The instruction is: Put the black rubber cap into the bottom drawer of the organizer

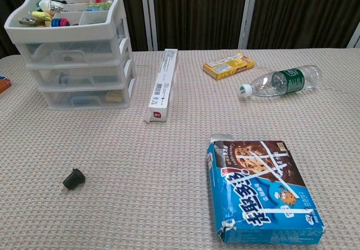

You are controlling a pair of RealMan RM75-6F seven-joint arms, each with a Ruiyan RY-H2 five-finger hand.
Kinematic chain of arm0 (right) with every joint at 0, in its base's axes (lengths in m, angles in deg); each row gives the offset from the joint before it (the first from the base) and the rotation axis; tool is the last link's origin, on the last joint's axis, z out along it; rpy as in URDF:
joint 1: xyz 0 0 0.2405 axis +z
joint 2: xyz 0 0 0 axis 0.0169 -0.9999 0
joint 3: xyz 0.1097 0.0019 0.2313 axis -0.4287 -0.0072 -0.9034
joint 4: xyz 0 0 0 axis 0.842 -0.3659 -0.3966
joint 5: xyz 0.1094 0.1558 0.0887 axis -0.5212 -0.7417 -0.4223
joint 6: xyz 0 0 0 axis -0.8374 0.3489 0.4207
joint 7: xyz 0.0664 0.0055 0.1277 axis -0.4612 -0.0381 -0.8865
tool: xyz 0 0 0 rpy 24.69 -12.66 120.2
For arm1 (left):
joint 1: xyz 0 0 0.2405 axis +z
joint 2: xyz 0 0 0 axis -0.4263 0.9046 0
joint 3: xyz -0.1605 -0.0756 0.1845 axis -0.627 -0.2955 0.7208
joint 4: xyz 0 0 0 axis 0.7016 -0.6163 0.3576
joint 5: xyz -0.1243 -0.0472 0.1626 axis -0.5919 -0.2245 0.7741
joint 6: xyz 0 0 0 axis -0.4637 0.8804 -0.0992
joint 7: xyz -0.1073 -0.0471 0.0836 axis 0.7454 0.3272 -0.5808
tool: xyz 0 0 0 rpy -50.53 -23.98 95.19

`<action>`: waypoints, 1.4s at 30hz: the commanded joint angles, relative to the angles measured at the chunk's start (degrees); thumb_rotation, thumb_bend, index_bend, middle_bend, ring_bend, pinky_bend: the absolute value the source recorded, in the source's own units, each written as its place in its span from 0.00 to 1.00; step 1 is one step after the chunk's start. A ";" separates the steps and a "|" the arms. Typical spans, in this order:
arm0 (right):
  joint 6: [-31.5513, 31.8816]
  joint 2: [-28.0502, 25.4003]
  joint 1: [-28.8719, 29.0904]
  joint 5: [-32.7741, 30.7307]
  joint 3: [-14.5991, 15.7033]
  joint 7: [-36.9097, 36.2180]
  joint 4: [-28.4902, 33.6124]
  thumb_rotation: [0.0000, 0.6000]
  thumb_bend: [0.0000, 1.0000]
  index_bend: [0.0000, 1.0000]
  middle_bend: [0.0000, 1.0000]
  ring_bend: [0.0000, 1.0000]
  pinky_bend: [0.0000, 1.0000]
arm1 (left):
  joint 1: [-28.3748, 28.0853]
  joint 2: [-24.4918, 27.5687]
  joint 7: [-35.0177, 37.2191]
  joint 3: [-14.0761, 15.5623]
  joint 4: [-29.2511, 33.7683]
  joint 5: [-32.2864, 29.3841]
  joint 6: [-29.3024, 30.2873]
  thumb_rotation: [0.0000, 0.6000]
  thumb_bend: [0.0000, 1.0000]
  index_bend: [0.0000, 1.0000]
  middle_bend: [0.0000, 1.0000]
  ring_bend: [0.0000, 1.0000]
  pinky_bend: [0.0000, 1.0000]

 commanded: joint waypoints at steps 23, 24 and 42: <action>-0.37 0.30 0.19 -0.56 -0.29 0.40 0.06 1.00 0.01 0.04 0.00 0.00 0.00 | -0.44 0.32 0.73 0.14 -0.05 -0.34 -1.18 1.00 0.07 0.00 0.00 0.00 0.00; -0.44 0.26 0.19 -0.65 -0.30 0.29 0.05 1.00 0.01 0.04 0.00 0.00 0.00 | -0.47 0.29 0.71 0.16 -0.04 -0.37 -1.27 1.00 0.07 0.00 0.00 0.00 0.00; -0.32 0.00 0.06 -0.53 -0.19 -0.15 0.07 1.00 0.01 0.04 0.00 0.00 0.00 | -0.60 0.39 0.81 0.56 0.31 -0.13 -1.77 1.00 0.07 0.00 0.00 0.00 0.00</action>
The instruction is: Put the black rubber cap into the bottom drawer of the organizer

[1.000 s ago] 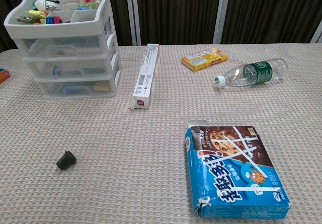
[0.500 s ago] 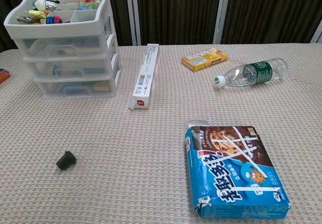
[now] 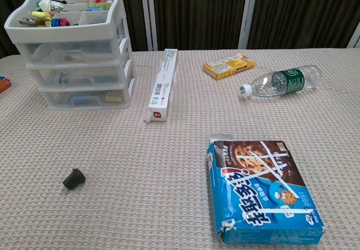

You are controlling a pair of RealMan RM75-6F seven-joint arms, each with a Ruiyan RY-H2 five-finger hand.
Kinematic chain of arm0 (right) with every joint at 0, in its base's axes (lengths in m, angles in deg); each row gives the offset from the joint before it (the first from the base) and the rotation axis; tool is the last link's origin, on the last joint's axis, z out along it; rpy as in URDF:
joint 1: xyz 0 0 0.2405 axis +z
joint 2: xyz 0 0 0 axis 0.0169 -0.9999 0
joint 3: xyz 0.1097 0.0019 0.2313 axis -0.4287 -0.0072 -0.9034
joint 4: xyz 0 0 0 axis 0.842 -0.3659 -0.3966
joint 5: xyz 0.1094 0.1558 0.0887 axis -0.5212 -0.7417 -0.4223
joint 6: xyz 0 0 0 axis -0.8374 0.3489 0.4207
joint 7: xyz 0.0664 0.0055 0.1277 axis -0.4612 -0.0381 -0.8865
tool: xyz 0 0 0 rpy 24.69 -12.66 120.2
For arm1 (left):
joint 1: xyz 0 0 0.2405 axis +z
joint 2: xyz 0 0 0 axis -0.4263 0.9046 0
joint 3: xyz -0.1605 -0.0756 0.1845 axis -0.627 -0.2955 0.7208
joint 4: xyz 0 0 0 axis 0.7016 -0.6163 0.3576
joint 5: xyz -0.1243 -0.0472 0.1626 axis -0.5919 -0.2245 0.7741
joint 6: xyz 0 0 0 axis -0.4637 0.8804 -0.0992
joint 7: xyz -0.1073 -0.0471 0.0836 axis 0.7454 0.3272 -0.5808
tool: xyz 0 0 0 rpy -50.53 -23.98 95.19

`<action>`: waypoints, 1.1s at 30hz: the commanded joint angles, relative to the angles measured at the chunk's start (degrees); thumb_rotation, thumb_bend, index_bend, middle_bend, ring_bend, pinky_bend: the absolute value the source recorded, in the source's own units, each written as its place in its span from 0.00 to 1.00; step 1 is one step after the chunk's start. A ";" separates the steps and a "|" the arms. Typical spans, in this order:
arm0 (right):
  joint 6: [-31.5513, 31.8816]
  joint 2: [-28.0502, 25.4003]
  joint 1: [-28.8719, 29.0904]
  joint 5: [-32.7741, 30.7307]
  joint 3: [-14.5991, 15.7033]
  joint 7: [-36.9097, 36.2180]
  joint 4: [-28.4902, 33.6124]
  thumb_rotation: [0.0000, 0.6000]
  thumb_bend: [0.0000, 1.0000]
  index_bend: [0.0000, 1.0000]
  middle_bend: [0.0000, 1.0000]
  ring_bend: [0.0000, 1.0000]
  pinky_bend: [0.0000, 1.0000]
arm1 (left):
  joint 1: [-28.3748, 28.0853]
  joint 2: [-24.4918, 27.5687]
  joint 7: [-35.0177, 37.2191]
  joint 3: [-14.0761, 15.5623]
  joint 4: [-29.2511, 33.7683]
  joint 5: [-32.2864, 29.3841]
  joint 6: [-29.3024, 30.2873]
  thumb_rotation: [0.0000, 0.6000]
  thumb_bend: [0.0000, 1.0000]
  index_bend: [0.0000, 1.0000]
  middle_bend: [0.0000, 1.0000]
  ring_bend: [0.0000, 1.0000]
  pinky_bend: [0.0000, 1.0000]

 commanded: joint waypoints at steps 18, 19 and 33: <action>0.11 0.10 -0.06 -0.13 -0.06 0.41 -0.01 1.00 0.01 0.04 0.00 0.00 0.00 | -4.54 -2.98 8.55 -6.00 6.52 -12.41 -8.92 1.00 0.74 0.00 0.89 0.81 0.72; 0.09 0.10 -0.06 -0.16 -0.07 0.40 0.00 1.00 0.01 0.04 0.00 0.00 0.00 | -5.13 -2.99 8.77 -6.46 7.37 -13.94 -10.33 1.00 0.74 0.00 0.90 0.82 0.73; -0.44 -0.12 0.01 -0.60 -0.06 -0.13 0.31 1.00 0.01 0.05 0.00 0.00 0.00 | -17.38 -9.38 11.58 -16.02 11.72 -46.15 -30.32 1.00 0.96 0.00 0.93 0.85 0.76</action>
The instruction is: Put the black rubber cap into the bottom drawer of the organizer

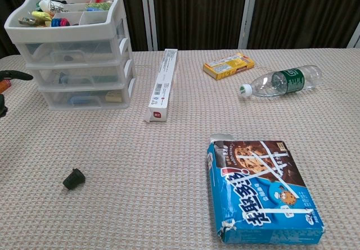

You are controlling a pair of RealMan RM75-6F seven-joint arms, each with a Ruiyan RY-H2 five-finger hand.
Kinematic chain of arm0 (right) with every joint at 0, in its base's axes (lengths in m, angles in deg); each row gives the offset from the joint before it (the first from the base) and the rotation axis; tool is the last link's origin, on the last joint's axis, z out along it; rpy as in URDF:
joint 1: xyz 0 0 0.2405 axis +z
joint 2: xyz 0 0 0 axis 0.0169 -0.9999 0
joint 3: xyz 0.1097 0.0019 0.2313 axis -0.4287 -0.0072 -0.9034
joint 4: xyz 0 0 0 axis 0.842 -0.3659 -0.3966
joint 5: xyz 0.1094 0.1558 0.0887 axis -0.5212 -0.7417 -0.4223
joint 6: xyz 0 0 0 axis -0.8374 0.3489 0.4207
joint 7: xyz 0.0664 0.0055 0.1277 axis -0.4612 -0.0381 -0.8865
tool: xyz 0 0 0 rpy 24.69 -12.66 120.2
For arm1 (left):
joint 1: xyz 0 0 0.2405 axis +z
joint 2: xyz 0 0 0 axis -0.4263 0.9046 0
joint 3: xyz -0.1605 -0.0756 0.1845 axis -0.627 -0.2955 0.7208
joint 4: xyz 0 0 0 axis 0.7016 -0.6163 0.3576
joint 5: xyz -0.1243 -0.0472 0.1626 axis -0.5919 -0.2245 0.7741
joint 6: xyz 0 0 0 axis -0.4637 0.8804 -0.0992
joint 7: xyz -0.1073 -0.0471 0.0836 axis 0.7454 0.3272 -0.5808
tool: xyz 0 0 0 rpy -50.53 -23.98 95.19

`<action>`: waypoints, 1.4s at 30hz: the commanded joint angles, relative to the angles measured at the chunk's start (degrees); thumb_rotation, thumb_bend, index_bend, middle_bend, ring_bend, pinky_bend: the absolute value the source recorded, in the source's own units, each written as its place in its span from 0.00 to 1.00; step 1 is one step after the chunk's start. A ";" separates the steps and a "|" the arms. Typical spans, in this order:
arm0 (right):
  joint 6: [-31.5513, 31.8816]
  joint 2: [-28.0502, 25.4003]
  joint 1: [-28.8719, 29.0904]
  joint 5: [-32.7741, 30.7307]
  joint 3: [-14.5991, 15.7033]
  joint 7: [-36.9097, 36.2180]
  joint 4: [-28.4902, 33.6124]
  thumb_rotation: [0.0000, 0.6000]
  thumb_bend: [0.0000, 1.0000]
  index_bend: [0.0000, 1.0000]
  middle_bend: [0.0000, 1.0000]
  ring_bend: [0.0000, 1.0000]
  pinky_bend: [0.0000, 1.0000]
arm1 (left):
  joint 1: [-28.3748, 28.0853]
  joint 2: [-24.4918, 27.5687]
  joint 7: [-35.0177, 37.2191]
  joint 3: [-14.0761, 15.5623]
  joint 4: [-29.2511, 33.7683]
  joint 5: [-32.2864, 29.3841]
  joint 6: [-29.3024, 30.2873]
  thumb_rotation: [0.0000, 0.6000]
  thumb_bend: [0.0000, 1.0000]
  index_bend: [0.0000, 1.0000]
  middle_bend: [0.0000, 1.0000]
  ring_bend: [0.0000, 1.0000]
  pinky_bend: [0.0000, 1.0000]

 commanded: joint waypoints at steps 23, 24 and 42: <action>-1.07 -0.30 0.36 -0.85 -0.18 -1.19 0.44 1.00 0.01 0.05 0.00 0.00 0.00 | -15.49 -14.29 -1.06 -8.47 -11.67 -27.43 -7.48 1.00 0.97 0.00 0.93 0.85 0.76; -1.10 -0.30 0.36 -0.86 -0.17 -1.19 0.47 1.00 0.01 0.05 0.00 0.00 0.00 | -15.54 -14.35 -0.93 -8.62 -11.84 -27.46 -7.40 1.00 0.97 0.00 0.93 0.85 0.76; -1.03 -0.03 0.48 -0.73 -0.20 -0.63 0.41 1.00 0.01 0.05 0.00 0.00 0.00 | -17.49 -16.85 1.91 -11.27 -14.81 -32.24 -9.73 1.00 0.97 0.00 0.93 0.85 0.76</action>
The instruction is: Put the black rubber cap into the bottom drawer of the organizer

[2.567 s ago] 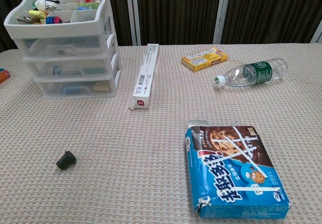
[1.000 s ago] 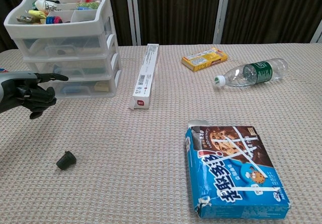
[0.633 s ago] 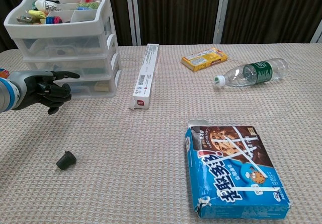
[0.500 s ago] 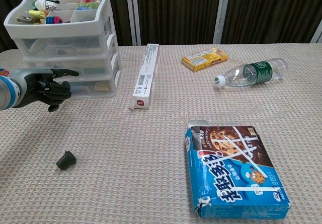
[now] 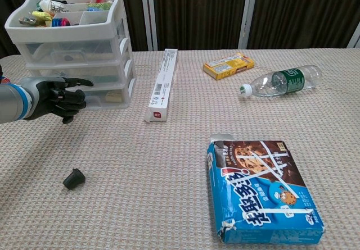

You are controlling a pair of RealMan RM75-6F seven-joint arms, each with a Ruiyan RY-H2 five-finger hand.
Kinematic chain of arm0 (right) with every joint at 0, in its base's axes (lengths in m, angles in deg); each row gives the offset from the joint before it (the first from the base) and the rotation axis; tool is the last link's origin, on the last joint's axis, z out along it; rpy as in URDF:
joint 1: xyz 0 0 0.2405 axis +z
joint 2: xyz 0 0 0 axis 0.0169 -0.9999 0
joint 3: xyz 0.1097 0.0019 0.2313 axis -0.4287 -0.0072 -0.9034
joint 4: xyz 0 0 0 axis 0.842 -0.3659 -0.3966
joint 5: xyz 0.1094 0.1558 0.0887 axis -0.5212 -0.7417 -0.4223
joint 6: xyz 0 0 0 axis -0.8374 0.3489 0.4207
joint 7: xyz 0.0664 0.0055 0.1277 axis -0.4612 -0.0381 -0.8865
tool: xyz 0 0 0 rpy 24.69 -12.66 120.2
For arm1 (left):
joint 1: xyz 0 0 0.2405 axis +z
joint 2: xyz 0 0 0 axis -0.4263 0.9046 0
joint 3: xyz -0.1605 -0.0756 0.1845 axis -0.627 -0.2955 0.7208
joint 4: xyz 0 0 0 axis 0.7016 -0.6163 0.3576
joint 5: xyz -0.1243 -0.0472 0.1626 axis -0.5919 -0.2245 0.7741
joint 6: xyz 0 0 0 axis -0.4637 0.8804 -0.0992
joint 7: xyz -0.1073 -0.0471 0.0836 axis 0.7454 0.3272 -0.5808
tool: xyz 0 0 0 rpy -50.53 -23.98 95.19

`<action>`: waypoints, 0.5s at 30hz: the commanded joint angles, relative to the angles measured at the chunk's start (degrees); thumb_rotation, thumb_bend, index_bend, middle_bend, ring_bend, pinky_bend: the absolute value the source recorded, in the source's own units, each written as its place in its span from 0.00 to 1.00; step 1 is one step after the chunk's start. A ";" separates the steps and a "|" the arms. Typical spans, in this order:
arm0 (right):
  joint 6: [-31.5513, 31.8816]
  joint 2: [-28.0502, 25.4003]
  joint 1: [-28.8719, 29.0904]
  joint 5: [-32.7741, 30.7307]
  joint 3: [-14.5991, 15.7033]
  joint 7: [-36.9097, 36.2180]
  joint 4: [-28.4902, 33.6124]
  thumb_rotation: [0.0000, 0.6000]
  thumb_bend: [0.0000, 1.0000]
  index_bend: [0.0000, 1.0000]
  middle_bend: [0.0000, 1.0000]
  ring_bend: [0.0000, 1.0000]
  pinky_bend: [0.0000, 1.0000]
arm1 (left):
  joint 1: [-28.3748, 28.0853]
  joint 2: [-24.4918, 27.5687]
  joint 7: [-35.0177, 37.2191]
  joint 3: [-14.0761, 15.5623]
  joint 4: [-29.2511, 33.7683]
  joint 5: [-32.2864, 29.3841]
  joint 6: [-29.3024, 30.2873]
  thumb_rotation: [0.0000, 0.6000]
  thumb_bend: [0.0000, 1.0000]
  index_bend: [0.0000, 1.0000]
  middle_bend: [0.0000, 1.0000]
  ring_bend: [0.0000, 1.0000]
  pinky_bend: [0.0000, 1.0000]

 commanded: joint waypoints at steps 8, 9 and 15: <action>0.19 0.05 -0.03 0.26 0.07 -0.02 -0.16 1.00 0.01 0.05 0.00 0.00 0.00 | 0.84 -1.85 4.77 -1.73 -0.87 0.88 -1.31 1.00 0.97 0.02 0.93 0.85 0.76; 0.21 0.04 -0.03 0.30 0.08 -0.02 -0.17 1.00 0.01 0.05 0.00 0.00 0.00 | 1.11 -1.94 5.16 -1.61 -0.93 1.80 -1.31 1.00 0.97 0.05 0.93 0.85 0.76; 0.33 0.09 -0.05 0.37 0.08 0.14 -0.23 1.00 0.01 0.05 0.00 0.00 0.00 | 2.55 -2.52 7.13 -1.14 -0.38 5.92 -0.58 1.00 0.97 0.11 0.93 0.85 0.76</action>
